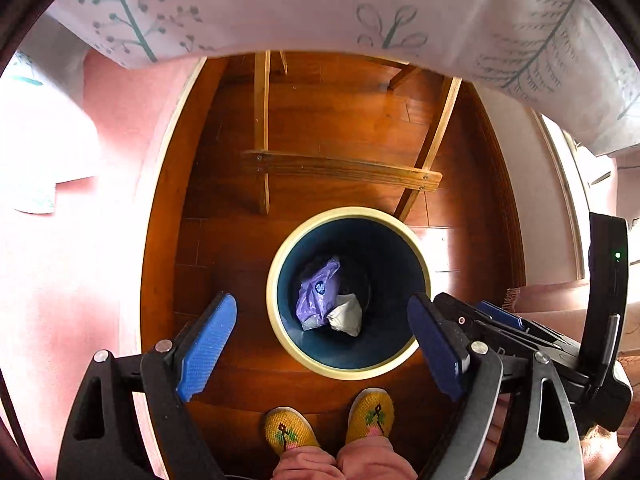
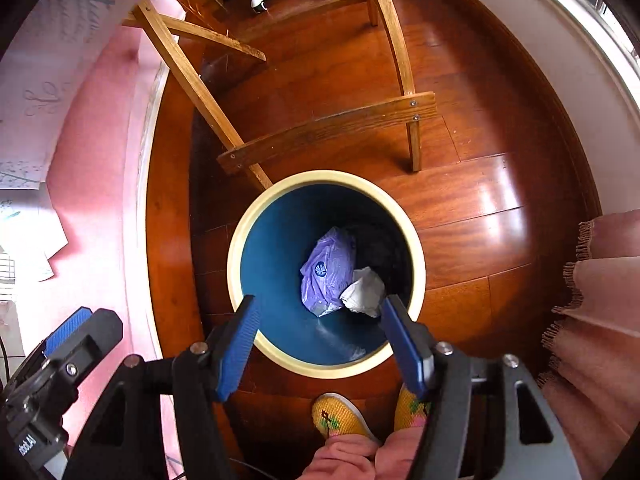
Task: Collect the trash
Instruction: 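Raise both tools back toward the table, then grasp the clear plastic bottle with left gripper while right gripper grasps yellow wrapper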
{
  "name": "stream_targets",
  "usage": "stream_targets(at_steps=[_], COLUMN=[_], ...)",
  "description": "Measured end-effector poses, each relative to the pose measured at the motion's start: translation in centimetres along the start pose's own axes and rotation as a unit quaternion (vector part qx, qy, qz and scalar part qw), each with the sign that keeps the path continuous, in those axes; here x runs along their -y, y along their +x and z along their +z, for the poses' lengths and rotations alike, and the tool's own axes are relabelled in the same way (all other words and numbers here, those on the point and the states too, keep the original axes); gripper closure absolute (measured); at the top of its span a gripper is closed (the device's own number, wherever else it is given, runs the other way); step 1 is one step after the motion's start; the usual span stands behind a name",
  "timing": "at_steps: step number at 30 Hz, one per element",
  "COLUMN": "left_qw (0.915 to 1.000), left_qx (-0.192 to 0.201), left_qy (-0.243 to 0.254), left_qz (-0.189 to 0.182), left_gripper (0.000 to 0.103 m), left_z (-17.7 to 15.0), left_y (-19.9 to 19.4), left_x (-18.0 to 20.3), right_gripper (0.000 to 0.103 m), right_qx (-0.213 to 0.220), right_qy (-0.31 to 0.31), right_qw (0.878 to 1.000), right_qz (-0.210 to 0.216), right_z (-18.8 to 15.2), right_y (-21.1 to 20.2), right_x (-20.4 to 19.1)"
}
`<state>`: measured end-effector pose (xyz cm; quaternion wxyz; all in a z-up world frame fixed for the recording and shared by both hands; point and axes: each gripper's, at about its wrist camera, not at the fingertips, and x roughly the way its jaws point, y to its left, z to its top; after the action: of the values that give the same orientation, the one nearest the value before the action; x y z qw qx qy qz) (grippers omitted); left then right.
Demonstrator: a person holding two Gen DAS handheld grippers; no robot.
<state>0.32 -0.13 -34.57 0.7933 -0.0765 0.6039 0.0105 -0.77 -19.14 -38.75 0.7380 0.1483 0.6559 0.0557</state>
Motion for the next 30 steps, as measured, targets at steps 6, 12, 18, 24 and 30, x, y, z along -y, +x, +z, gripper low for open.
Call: stream_targets(at_steps=[6, 12, 18, 24, 30], left_qw=[0.9997, 0.9974, 0.9916, 0.9853, 0.9810], left_qx=[0.018, 0.057, 0.114, 0.141, 0.165], left_qy=[0.017, 0.041, 0.059, 0.096, 0.103], left_qz=[0.002, -0.016, -0.014, -0.007, -0.004], left_gripper=[0.016, 0.017, 0.017, 0.024, 0.024], left_z=[2.1, 4.2, 5.7, 7.5, 9.7], left_y=[-9.1, -20.3, -29.4, -34.0, -36.2], left_x=[0.8, 2.1, 3.3, 3.5, 2.9], right_gripper=[0.039, 0.039, 0.039, 0.039, 0.039], right_qx=[0.032, 0.066, 0.116, 0.169, 0.204], right_qy=[-0.017, -0.041, -0.063, -0.073, -0.077], right_qw=[0.999, 0.997, 0.991, 0.982, 0.975], right_qz=[-0.004, -0.013, -0.033, -0.029, -0.034], right_z=[-0.5, -1.0, -0.8, -0.4, 0.6], right_y=[-9.6, -20.3, -29.2, -35.4, -38.4], right_x=[-2.6, -5.8, -9.0, -11.2, -12.2])
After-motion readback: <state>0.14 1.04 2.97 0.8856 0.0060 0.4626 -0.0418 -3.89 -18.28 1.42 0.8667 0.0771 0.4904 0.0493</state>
